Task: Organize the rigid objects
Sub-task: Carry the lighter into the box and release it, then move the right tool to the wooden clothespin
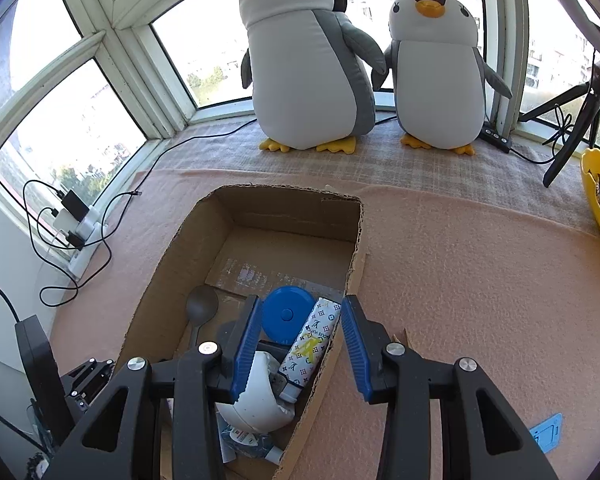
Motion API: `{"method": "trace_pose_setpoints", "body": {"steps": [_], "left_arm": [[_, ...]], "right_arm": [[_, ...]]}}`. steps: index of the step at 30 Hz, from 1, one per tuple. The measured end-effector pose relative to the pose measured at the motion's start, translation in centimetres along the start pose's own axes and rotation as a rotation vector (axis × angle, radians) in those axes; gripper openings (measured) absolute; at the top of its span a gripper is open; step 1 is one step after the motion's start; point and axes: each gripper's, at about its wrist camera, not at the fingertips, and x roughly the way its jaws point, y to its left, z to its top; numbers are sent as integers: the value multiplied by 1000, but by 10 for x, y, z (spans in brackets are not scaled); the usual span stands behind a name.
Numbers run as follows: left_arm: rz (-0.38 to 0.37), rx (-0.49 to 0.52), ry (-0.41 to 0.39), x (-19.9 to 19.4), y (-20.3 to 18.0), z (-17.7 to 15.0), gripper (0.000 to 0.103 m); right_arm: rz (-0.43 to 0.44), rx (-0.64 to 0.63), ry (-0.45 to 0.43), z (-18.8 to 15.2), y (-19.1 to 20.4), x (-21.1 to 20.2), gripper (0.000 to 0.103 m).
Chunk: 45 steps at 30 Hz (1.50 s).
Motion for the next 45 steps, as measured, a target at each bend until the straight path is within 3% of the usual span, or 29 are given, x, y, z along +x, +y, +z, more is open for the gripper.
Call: {"method": "trace_pose_setpoints", "body": {"steps": [11,21,32,38,45], "left_arm": [[0,0,0,0,0,0,38],[2,1,0,0,0,0,38],[5,4,0,0,0,0,38],[4,4,0,0,0,0,38],[4,3,0,0,0,0,38]], "right_arm": [[-38,48,-10,-3,-43,-20,37],[-67,2,69,-18,-68,-13,37],[-104,-122,193,-33,-60,14,37],[-136,-160,213,-34,-55,26,36],[-162,-166,239,-33,-53,39,28]]}}
